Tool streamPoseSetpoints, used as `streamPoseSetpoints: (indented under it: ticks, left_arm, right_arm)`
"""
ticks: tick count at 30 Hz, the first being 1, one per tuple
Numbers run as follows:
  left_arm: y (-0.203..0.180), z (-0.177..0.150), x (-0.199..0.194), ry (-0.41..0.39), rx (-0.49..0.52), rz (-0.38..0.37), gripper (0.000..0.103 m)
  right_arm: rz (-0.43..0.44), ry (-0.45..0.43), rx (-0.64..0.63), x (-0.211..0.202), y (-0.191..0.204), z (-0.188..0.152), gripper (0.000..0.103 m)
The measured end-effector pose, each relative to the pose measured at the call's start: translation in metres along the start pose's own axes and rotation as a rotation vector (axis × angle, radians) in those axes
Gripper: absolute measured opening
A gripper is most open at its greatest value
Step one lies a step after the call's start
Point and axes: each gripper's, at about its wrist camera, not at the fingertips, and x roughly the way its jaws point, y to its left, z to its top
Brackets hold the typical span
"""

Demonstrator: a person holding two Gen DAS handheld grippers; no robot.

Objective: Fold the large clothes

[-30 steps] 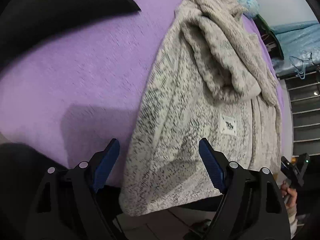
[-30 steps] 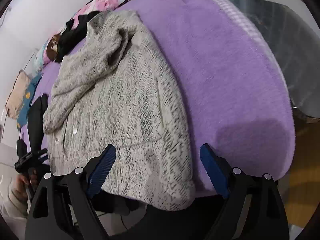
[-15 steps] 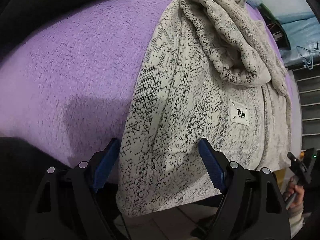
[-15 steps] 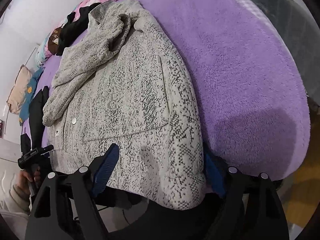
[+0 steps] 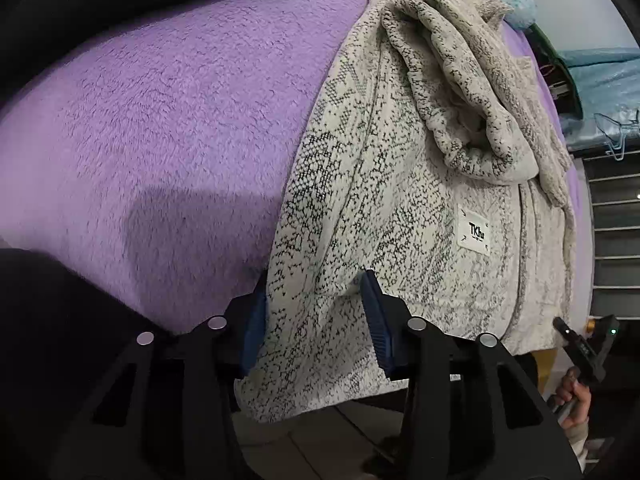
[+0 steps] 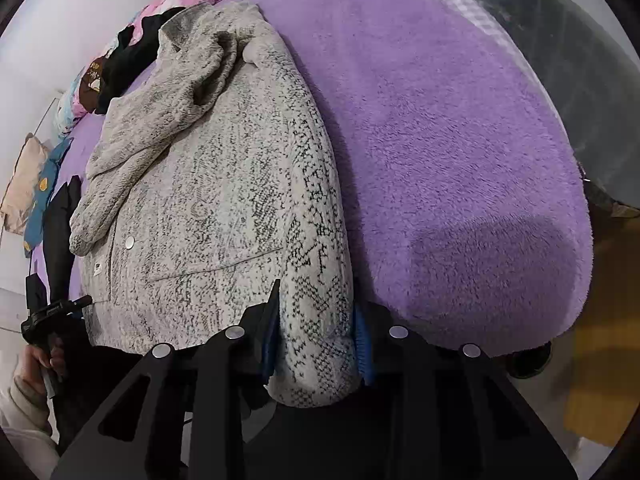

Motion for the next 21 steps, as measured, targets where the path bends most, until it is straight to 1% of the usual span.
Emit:
streamPoseSetpoints:
  ticks: [2,3,4,8,14,18,21]
  left_arm:
    - [0.001,-0.001,0.000,0.001,-0.005,-0.005,0.039]
    - [0.000,-0.001,0.001,0.001,-0.003,-0.003,0.038]
    - [0.000,-0.001,0.002,0.001,0.001,0.001,0.035]
    - [-0.008,-0.002,0.002,0.012,0.030,0.002,0.023]
    - [-0.002,-0.001,-0.004,0.007,0.000,-0.034,0.018]
    - [-0.005,-0.002,-0.009,0.008,0.016,-0.036,0.016]
    - [-0.005,-0.001,-0.013,0.011,0.006,-0.052,0.014]
  right_arm:
    - [-0.011,-0.004,-0.009,0.000,0.002,-0.001,0.029]
    - [-0.028,-0.004,-0.013,0.001,0.003,-0.001,0.026]
    - [-0.039,-0.004,-0.016,0.002,0.005,-0.001,0.026]
    - [-0.020,-0.028,-0.014,-0.005,0.011,-0.002,0.023]
    - [0.006,-0.051,-0.017,-0.015,0.017,-0.001,0.022]
    - [0.021,-0.066,-0.027,-0.023,0.020,0.000,0.022]
    - [0.031,-0.072,-0.022,-0.025,0.021,0.001,0.022]
